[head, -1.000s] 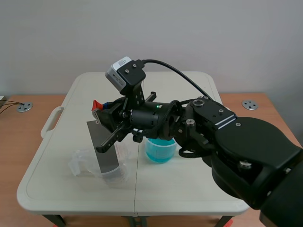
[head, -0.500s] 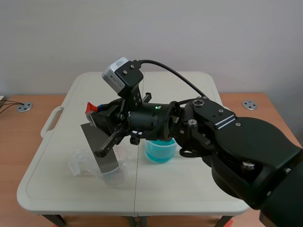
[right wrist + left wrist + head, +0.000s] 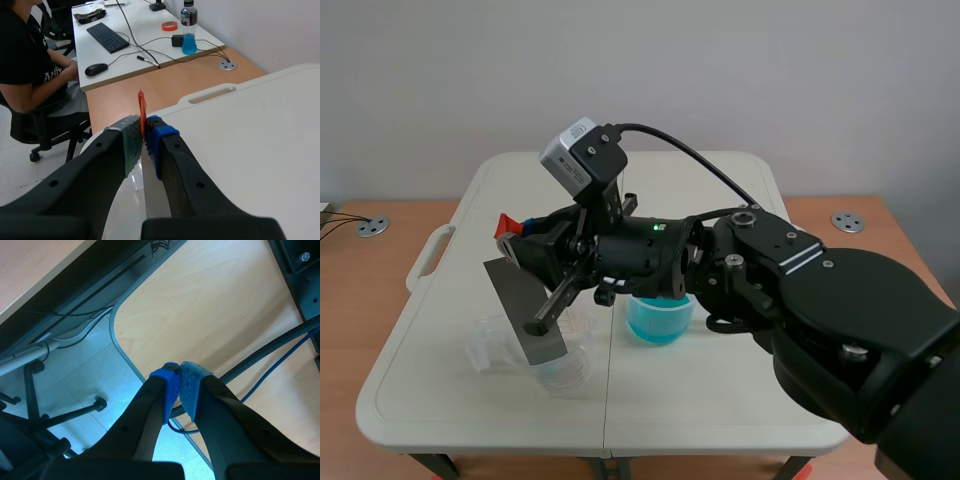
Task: Hold the metal plate by the orange handle, dip it into the blue solution, take it out and point at it, then put the plate back in the beaker on the left.
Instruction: 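Move the plate over the blue solution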
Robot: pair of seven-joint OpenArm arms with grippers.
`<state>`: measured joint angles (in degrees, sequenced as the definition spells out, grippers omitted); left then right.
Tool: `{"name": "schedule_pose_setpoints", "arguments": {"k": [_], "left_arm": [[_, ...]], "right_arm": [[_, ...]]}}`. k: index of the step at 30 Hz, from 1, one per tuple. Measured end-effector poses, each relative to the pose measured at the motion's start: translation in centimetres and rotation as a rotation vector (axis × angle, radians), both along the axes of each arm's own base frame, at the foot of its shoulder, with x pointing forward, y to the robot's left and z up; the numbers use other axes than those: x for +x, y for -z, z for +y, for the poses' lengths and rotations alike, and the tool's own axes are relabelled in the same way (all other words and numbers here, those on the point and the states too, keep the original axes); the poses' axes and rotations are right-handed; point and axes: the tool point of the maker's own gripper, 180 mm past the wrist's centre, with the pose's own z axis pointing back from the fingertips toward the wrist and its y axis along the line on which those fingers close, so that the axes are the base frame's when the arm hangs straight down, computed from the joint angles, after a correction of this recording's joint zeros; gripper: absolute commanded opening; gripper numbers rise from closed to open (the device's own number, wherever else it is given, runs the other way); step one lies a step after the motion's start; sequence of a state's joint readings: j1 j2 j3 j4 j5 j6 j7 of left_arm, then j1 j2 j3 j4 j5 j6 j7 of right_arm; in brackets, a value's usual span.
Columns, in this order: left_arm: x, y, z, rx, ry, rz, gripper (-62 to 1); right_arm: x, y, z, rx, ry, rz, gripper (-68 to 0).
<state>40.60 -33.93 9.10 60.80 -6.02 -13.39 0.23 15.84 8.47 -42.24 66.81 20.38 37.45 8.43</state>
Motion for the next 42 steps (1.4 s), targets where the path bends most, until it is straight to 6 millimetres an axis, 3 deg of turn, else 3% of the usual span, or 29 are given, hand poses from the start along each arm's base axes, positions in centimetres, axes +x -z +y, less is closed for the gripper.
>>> {"name": "schedule_pose_setpoints", "arguments": {"k": [4, 15, 27, 42], "left_arm": [[0.0, 0.0, 0.0, 0.0, 0.0, -0.001, -59.4], [0.0, 0.0, 0.0, 0.0, 0.0, 0.0, -59.4], [0.0, 0.0, 0.0, 0.0, 0.0, -0.001, -59.4], [0.0, 0.0, 0.0, 0.0, 0.0, 0.0, -59.4]], "right_arm": [[0.0, -0.2, -0.8, -0.016, -0.001, -0.023, -66.2], [-2.5, -3.0, -1.1, 0.021, -0.042, -0.098, -66.2], [-3.5, -6.4, -1.7, 0.049, -0.063, -0.198, -66.2], [-2.0, -10.2, -4.2, 0.083, -0.005, -0.298, -66.2]]}}
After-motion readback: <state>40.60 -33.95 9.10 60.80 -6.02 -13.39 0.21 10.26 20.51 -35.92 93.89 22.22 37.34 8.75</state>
